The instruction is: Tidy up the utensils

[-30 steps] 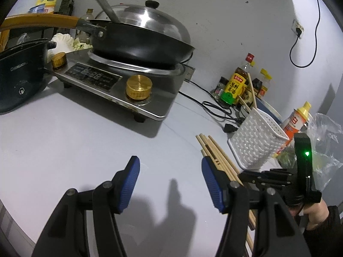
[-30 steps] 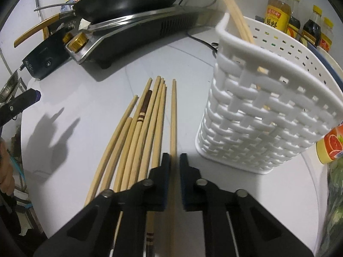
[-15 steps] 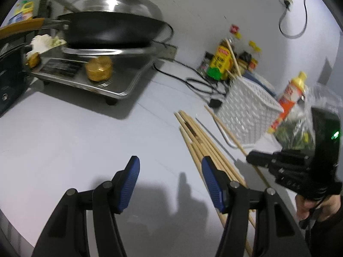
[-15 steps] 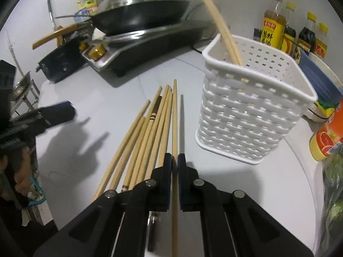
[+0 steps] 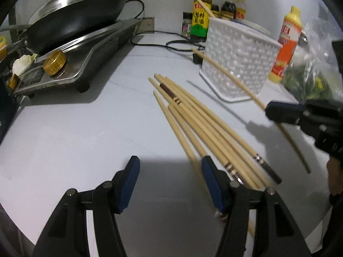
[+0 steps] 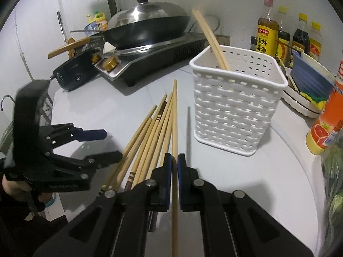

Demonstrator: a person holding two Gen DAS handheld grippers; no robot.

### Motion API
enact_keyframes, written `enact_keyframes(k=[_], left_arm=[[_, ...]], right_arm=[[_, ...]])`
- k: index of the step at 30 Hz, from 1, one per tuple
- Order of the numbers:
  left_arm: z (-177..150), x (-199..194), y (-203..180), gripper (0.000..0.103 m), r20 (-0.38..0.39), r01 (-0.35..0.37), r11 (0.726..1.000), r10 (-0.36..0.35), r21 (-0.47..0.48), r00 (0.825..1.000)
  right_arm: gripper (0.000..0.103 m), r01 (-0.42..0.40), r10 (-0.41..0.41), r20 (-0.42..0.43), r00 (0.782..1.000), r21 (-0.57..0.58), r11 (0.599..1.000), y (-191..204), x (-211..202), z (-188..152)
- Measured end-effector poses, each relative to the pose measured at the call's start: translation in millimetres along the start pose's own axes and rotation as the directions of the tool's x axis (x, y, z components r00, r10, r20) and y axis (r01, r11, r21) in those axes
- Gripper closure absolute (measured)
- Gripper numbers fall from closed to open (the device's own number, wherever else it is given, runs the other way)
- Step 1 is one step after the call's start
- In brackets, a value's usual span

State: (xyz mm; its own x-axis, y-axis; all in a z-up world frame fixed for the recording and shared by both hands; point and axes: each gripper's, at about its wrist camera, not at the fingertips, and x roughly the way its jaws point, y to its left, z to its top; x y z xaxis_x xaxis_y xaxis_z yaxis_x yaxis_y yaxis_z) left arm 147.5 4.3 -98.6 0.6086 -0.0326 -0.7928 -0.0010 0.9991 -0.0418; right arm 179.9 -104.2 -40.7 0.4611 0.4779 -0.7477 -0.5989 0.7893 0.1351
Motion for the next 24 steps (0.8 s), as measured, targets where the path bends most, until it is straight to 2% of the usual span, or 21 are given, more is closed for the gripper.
enact_keyframes(k=[4,9,15,17,19,21,24], left_arm=[[-2.5,2.1,3.9,0.043,-0.024,-0.045,0.999,0.045,0.015,0.999],[3.1,1.3,10.5,0.043,-0.022,-0.069,0.998,0.069,0.013,0.997],[7.5,7.2,15.4,0.043,-0.04,-0.043,0.999,0.043,0.009,0.998],[7.8,8.8,12.6,0.052,-0.034,-0.028,0.999,0.029,0.029,0.999],[6.9,7.4,10.0,0.077,-0.026,-0.018,0.999,0.019,0.045,0.999],[6.8,7.4,9.3,0.086,-0.027,-0.013,0.999,0.014,0.045,1.0],[7.4,7.7,10.7,0.095,-0.027,-0.002,0.999,0.003,0.046,1.0]], right_arm=[[0.098,-0.015,0.015,0.016,1.0,-0.006,1.0,-0.1,-2.7,0.1],[0.098,-0.033,0.033,0.021,0.999,-0.015,0.999,1.5,-1.9,0.2],[0.098,-0.037,0.038,0.035,0.999,-0.014,0.999,0.3,-4.3,0.0],[0.098,-0.037,0.037,0.042,0.998,-0.015,0.999,-0.7,-7.3,0.3],[0.098,-0.036,0.037,0.047,0.998,-0.017,0.999,-2.1,-9.3,0.6],[0.098,-0.035,0.036,0.049,0.998,-0.018,0.999,-2.9,-10.2,0.5],[0.098,-0.038,0.039,0.052,0.998,-0.022,0.999,-1.4,-10.4,0.3]])
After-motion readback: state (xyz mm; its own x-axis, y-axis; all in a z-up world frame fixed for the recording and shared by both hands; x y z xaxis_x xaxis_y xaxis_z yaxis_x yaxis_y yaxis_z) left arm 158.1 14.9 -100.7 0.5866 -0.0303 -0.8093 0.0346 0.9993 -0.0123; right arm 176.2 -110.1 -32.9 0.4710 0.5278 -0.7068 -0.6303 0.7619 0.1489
